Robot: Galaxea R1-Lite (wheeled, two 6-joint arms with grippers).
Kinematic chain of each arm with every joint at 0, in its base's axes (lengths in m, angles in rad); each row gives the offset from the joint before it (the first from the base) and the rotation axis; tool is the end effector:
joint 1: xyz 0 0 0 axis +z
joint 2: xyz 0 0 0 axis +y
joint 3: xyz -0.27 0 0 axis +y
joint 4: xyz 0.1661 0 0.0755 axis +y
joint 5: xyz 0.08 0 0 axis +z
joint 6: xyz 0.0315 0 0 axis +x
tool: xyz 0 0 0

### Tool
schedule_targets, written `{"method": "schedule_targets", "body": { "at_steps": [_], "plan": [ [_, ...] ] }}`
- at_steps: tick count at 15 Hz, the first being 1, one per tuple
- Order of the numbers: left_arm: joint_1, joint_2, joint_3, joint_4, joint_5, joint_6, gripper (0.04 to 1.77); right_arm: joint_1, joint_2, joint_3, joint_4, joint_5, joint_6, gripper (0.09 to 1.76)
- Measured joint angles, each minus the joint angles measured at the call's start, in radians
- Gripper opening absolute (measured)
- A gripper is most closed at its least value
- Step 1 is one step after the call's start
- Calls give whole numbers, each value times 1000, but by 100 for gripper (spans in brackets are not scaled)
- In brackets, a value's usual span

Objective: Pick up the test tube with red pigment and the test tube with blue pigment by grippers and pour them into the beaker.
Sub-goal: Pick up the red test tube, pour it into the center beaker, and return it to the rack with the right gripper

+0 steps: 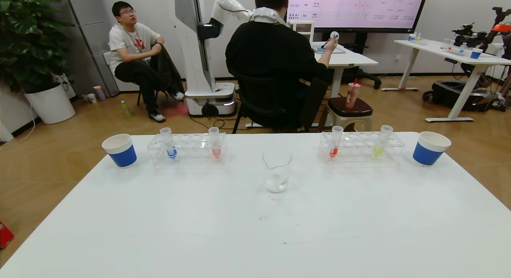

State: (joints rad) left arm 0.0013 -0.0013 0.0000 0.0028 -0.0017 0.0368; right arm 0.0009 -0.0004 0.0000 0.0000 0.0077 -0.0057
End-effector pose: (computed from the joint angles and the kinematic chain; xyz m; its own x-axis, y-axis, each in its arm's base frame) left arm 0.0075 0.0000 0.0752 1.0000 -0.0004 -0.0015 0.0005 0.9993 0.0368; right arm 0.0076 0.0002 0.0755 1.0000 0.0086 0.0004 -0.0086 0.9999 -0.0057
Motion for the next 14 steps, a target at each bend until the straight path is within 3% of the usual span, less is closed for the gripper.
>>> {"method": "schedule_targets", "body": {
  "at_steps": [9, 14],
  "plan": [
    [0, 0, 0, 0, 0, 0, 175, -4, 0, -11, 5, -12, 3, 174],
    [0, 0, 0, 0, 0, 0, 175, -1, 78, -182, 2, -9, 4, 174]
  ]
}}
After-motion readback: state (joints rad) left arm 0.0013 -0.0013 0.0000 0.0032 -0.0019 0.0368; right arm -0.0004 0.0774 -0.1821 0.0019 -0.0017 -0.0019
